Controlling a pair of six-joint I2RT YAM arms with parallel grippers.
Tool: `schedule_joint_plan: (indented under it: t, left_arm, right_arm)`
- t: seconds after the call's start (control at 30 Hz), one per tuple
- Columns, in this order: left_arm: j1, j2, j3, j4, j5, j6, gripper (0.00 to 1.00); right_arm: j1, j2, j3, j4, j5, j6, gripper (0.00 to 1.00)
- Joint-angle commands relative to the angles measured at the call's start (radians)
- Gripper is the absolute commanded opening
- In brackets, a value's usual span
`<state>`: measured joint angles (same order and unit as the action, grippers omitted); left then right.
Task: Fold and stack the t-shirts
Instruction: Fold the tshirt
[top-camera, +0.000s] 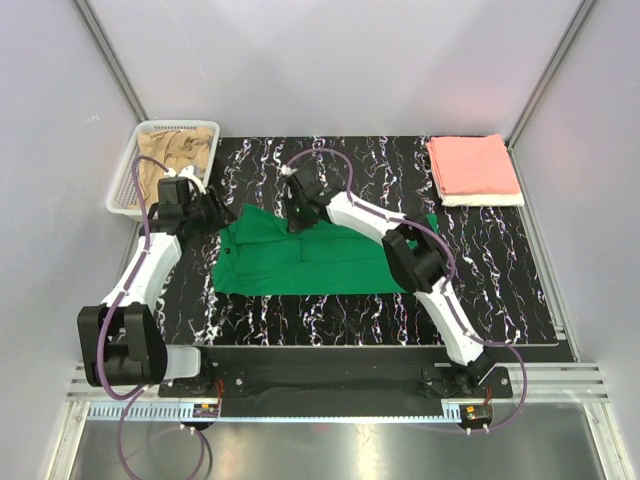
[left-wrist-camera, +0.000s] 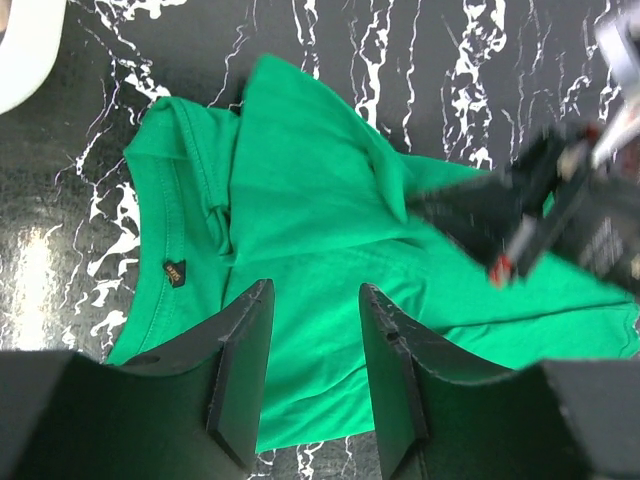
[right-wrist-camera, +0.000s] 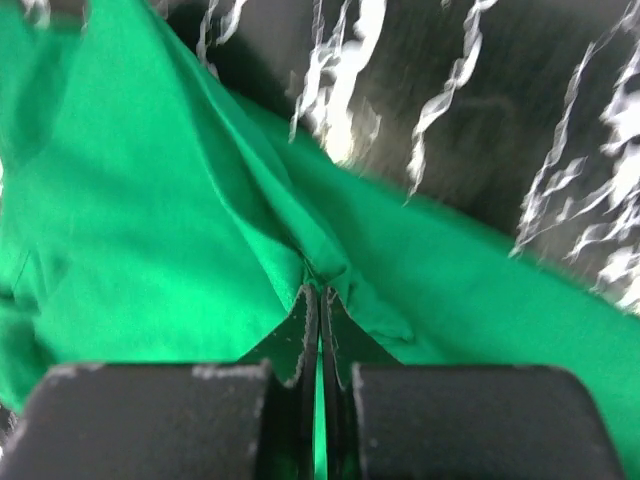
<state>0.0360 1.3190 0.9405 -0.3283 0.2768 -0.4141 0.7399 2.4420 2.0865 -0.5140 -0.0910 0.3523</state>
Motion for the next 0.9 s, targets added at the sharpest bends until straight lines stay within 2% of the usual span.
schedule_joint_plan:
  t: [0.0, 0.1, 0.27, 0.43, 0.63, 0.7, 0.87]
  left_arm:
    - [0.004, -0.01, 0.006, 0.009, -0.021, 0.031, 0.45]
    - [0.004, 0.0, 0.007, -0.002, -0.019, 0.029, 0.45]
    - [-0.008, -0.001, -0.008, -0.014, 0.001, 0.012, 0.46]
    - [-0.018, -0.035, -0.061, -0.011, 0.004, -0.041, 0.49]
    - [-0.031, -0.076, -0.133, 0.024, -0.034, -0.141, 0.54]
    - [-0.073, -0.09, -0.16, 0.055, -0.063, -0.17, 0.56]
    - [-0.12, -0.075, -0.195, 0.123, -0.079, -0.222, 0.59]
  right_arm:
    - [0.038, -0.193, -0.196, 0.136, 0.016, -0.041, 0.0]
    - [0.038, -0.29, -0.353, 0.258, 0.053, -0.038, 0.0]
    - [0.039, -0.357, -0.437, 0.354, 0.011, -0.053, 0.0]
    - [0.056, -0.394, -0.476, 0.384, -0.039, -0.047, 0.0]
    - [0.098, -0.437, -0.603, 0.407, -0.079, -0.081, 0.0]
    - [0.107, -0.44, -0.614, 0.407, -0.098, -0.095, 0.0]
    - [0.115, -0.448, -0.648, 0.405, -0.102, -0.114, 0.07]
